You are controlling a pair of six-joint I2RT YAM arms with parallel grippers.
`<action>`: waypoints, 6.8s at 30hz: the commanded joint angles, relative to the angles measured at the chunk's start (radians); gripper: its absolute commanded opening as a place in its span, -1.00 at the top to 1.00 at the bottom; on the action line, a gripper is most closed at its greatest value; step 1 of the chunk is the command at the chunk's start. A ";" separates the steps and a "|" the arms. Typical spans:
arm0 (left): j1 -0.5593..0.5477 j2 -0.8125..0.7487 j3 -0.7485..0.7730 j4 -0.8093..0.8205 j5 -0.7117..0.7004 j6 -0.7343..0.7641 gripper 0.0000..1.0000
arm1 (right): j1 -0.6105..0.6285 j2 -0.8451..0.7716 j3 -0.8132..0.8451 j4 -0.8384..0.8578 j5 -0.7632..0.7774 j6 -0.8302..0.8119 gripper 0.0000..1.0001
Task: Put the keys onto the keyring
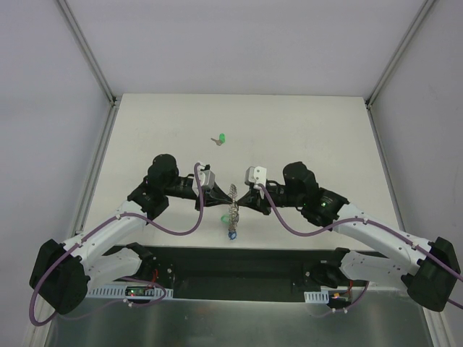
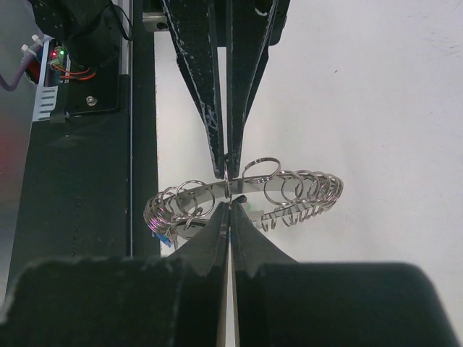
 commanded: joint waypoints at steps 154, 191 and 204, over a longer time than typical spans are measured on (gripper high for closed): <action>-0.081 -0.056 0.011 0.091 -0.266 -0.198 1.00 | 0.087 -0.017 0.051 -0.017 0.139 -0.108 0.98; -0.221 -0.211 -0.385 0.743 -0.761 -0.461 0.79 | 0.177 -0.059 0.051 -0.016 0.327 -0.109 0.97; -0.219 -0.273 -0.302 0.454 -0.689 -0.337 0.35 | 0.177 -0.020 0.106 -0.120 0.290 -0.138 0.98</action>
